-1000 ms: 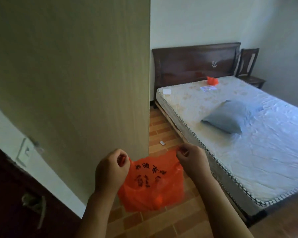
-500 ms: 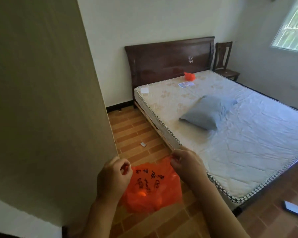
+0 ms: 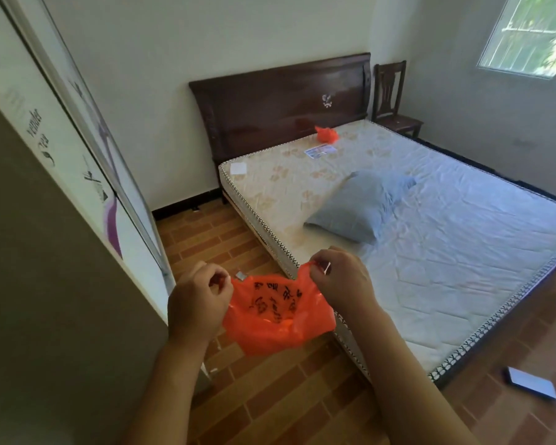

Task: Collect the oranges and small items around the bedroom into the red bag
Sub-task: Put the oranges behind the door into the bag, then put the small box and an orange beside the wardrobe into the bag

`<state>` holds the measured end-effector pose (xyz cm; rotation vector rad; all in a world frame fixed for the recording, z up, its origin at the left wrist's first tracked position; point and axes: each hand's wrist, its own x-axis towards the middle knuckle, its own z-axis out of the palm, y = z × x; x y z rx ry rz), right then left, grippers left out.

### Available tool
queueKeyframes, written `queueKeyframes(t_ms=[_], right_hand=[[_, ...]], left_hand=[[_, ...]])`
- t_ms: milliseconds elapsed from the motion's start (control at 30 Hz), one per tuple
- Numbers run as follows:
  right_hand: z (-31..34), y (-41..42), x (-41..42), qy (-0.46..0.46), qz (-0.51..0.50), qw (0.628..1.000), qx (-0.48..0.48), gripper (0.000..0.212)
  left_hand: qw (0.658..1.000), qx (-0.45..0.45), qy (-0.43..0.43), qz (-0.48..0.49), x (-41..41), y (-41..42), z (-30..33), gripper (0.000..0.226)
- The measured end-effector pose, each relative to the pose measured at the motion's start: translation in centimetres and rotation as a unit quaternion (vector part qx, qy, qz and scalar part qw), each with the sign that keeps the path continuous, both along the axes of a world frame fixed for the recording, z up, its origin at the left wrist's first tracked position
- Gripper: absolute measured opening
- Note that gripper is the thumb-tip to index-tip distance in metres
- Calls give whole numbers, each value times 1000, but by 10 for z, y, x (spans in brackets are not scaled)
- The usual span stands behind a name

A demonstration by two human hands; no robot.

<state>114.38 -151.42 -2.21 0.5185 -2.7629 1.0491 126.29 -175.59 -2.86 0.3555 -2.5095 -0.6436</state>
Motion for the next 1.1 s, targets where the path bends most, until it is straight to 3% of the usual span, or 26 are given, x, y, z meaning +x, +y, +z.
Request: queueKeyframes(t_ms=[500, 1100], right_hand=[[-24, -42, -108, -34, -23, 999, 15, 9], [17, -161, -249, -2, -57, 996, 62, 3]], left_hand=[[999, 22, -5, -31, -127, -51, -31, 7], [994, 77, 56, -56, -293, -178, -20, 14]])
